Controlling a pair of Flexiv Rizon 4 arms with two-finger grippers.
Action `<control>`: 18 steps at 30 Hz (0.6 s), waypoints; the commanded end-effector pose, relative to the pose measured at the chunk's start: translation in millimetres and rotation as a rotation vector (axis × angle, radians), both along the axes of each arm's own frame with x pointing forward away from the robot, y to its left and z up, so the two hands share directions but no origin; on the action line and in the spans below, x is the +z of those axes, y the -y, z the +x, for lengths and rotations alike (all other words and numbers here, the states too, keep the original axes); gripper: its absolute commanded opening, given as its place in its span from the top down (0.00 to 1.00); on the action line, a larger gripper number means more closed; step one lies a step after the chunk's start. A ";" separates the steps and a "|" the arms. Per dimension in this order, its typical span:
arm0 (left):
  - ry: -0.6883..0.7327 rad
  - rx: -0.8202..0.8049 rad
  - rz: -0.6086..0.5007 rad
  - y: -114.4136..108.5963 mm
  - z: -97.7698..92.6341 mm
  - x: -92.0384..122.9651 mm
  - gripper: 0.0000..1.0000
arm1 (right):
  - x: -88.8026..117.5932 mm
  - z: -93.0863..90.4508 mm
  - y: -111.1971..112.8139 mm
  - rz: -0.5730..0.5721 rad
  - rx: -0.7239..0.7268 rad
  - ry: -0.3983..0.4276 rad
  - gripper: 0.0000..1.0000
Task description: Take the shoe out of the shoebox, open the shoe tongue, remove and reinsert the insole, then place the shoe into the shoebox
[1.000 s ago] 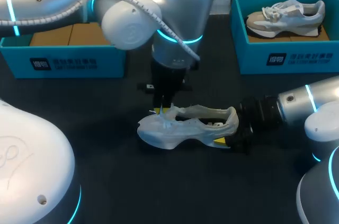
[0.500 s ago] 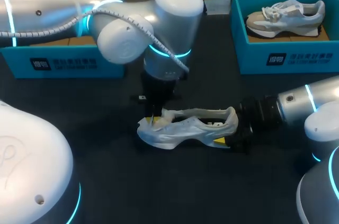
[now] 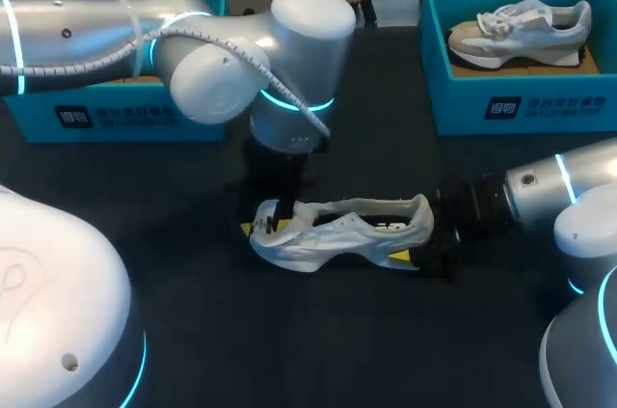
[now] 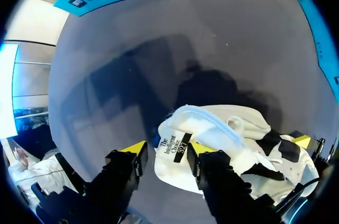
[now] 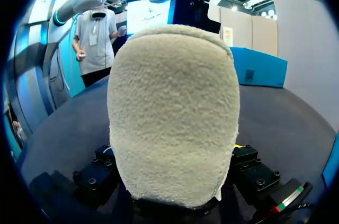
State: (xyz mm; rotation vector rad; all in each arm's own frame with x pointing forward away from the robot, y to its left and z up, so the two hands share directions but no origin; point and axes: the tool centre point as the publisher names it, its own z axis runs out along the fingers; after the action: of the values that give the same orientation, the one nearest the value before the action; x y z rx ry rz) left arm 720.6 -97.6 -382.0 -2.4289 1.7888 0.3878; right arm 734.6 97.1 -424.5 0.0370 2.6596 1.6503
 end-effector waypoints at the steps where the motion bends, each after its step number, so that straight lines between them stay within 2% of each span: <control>1: 0.006 0.008 -0.014 -10.3 -1.6 5.4 0.43 | -4.8 0.5 -2.3 -0.003 -0.002 0.000 1.00; 2: 0.009 -0.013 -0.019 -10.5 -2.0 8.5 0.35 | -4.8 0.5 -2.3 -0.003 -0.002 0.000 1.00; 3: 0.018 -0.042 -0.018 -9.8 -3.7 11.9 0.09 | -4.8 0.5 -2.3 -0.003 -0.002 0.000 1.00; 4: 0.024 -0.061 -0.027 -9.2 -5.0 15.4 0.00 | -4.8 0.5 -2.3 -0.003 -0.002 0.000 1.00; 11: 0.035 -0.158 -0.018 -1.2 -4.6 27.5 0.00 | -4.8 0.5 -2.3 -0.003 -0.002 0.000 1.00; 18: 0.045 -0.247 -0.086 4.6 -0.2 48.1 0.00 | -4.8 0.5 -2.3 -0.003 -0.002 0.000 1.00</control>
State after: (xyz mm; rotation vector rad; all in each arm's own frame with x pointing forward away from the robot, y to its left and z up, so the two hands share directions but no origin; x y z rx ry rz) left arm 722.0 -108.8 -343.8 -2.2145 2.0730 0.2598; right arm 734.5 96.8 -424.7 0.0372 2.6598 1.6500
